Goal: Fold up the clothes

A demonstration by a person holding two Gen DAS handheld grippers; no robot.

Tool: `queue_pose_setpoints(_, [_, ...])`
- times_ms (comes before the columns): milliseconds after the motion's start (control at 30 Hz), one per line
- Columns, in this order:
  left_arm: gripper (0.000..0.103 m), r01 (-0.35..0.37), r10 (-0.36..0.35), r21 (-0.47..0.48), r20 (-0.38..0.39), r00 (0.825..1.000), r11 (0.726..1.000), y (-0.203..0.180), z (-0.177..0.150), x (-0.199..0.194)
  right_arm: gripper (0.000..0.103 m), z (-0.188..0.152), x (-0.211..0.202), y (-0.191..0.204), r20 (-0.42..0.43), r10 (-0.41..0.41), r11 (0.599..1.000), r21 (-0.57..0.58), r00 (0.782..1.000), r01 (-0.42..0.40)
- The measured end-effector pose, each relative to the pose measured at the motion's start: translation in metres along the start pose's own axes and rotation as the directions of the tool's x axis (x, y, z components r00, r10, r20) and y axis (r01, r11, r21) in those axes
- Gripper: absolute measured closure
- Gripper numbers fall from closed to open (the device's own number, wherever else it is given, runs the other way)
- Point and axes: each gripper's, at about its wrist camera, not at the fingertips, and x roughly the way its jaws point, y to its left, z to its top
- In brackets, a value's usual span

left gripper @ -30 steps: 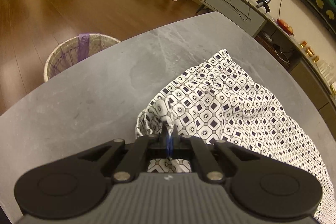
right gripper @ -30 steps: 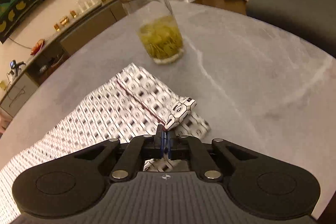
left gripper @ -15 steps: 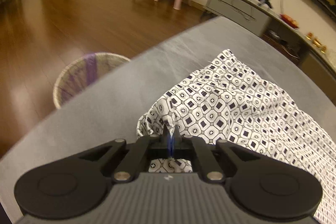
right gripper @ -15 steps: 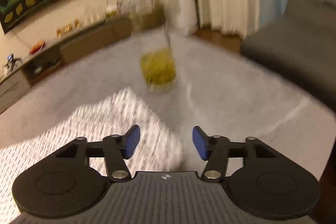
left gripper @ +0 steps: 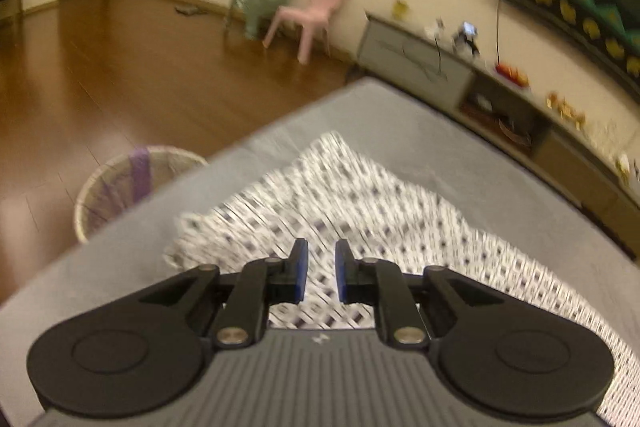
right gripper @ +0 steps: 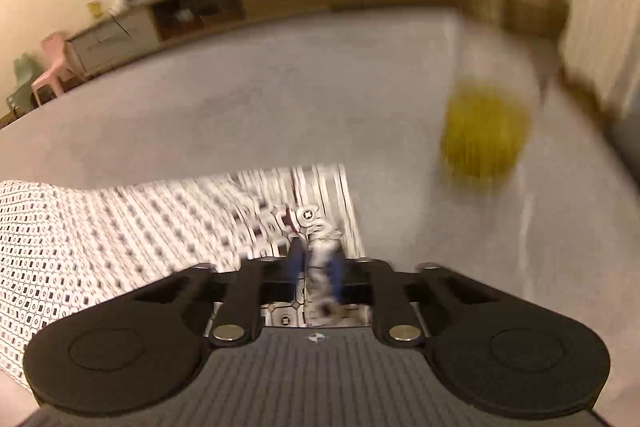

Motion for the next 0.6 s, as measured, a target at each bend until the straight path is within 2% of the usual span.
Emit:
queue_pose_setpoints(33, [0.090, -0.002, 0.002, 0.012, -0.027, 1.000, 1.000, -0.005, -0.003, 0.008, 0.094, 0.003, -0.015, 0.003, 0.077, 0.020, 1.000, -0.025, 0.997, -0.018])
queue_pose_setpoints(67, [0.090, -0.003, 0.005, 0.024, -0.054, 0.999, 1.000, -0.009, -0.005, 0.017, 0.094, 0.003, -0.019, 0.004, 0.100, 0.001, 0.999, -0.035, 0.995, 0.003])
queue_pose_setpoints(133, [0.090, -0.017, 0.021, 0.047, -0.098, 0.995, 0.999, -0.017, -0.014, 0.030, 0.093, -0.004, 0.000, -0.001, 0.011, -0.094, 0.995, -0.042, 0.995, 0.095])
queue_pose_setpoints(200, [0.090, -0.033, 0.039, 0.067, -0.100, 0.994, 0.997, -0.019, -0.017, 0.034, 0.093, -0.013, 0.024, -0.008, -0.121, -0.155, 0.988, -0.039, 0.981, 0.151])
queue_pose_setpoints(233, [0.090, -0.031, 0.038, 0.070, -0.102, 0.994, 0.997, -0.018, -0.018, 0.033, 0.089, -0.014, 0.025, -0.010, -0.137, -0.175, 0.985, -0.033, 0.975, 0.172])
queue_pose_setpoints(267, [0.090, -0.030, 0.038, 0.073, -0.103, 0.994, 0.997, -0.017, -0.018, 0.032, 0.078, -0.013, 0.022, -0.012, -0.132, -0.192, 0.981, -0.025, 0.972, 0.190])
queue_pose_setpoints(300, [0.090, -0.029, 0.037, 0.076, -0.104, 0.994, 0.997, -0.016, -0.018, 0.032, 0.072, -0.011, 0.014, -0.012, -0.096, -0.204, 0.979, -0.017, 0.974, 0.204])
queue_pose_setpoints(333, [0.090, -0.028, 0.036, 0.079, -0.105, 0.994, 0.996, -0.015, -0.019, 0.031, 0.058, -0.008, 0.003, -0.011, -0.046, -0.215, 0.977, -0.007, 0.975, 0.215])
queue_pose_setpoints(367, [0.090, -0.029, 0.038, 0.085, -0.103, 0.994, 0.996, -0.016, -0.019, 0.031, 0.052, -0.006, -0.004, -0.007, 0.000, -0.211, 0.977, -0.006, 0.977, 0.211])
queue_pose_setpoints(467, [0.095, -0.054, 0.065, 0.109, -0.094, 0.993, 0.993, -0.016, -0.015, 0.033, 0.052, -0.006, -0.009, 0.010, 0.083, -0.163, 0.984, -0.054, 0.983, 0.168])
queue_pose_setpoints(600, [0.096, -0.105, 0.115, 0.138, -0.071, 0.991, 0.985, -0.012, -0.006, 0.040, 0.056, -0.009, 0.026, 0.024, -0.073, -0.125, 0.982, -0.154, 0.989, 0.112])
